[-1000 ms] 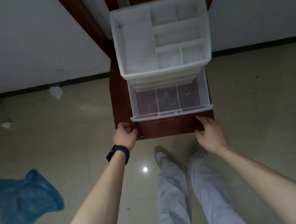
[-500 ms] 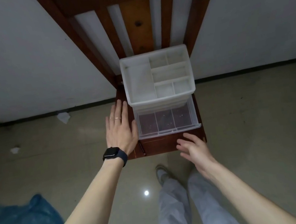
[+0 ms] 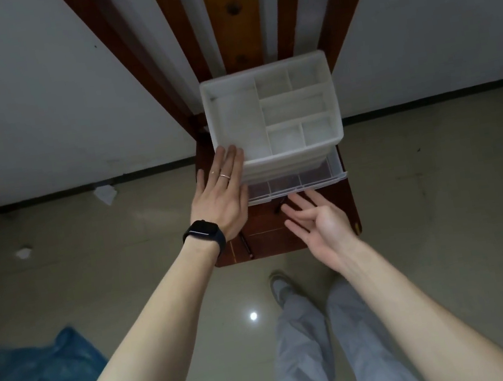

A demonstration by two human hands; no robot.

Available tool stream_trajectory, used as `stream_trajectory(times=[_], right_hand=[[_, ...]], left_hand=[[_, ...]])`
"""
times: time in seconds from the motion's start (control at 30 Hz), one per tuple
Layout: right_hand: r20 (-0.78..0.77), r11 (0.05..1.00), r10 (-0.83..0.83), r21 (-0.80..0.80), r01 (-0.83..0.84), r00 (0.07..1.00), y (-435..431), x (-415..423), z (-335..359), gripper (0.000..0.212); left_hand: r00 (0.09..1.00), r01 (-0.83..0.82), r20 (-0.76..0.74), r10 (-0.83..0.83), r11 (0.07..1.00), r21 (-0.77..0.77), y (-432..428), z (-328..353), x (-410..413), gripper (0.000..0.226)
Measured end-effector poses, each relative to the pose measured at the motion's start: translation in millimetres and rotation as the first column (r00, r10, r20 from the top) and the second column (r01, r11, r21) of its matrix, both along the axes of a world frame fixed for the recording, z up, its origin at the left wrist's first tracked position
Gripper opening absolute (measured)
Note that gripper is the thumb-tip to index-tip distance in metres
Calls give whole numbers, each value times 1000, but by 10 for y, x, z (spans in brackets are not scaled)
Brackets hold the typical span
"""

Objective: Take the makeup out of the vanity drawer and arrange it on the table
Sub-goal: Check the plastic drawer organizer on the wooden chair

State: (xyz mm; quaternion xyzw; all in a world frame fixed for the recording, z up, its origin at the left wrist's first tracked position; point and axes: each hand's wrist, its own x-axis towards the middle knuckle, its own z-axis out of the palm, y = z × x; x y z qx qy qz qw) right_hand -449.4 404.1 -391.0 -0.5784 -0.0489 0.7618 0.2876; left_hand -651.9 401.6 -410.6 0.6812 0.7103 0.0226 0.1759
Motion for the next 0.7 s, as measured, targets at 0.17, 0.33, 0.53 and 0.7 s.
stream_trajectory(times=[0.17,0.33,0.53,0.7], right_hand=[[-3,996,42,78,-41,999,282,-68,-18,76],[-9,988,83,132,-81,997,531,-135,-42,76],[2,982,129,142,-128,992,544,-86,-113,75],[155,934,280,185,-306,948,543,36,-200,56]], left_hand=[[1000,3,26,-4,999,44,-10,-34,1,65],[999,-16,31,14,998,55,-10,-70,27,67],[999,-36,5,35,998,44,-27,-67,73,71],[998,21,-68,-10,986,165,-109,-43,12,85]])
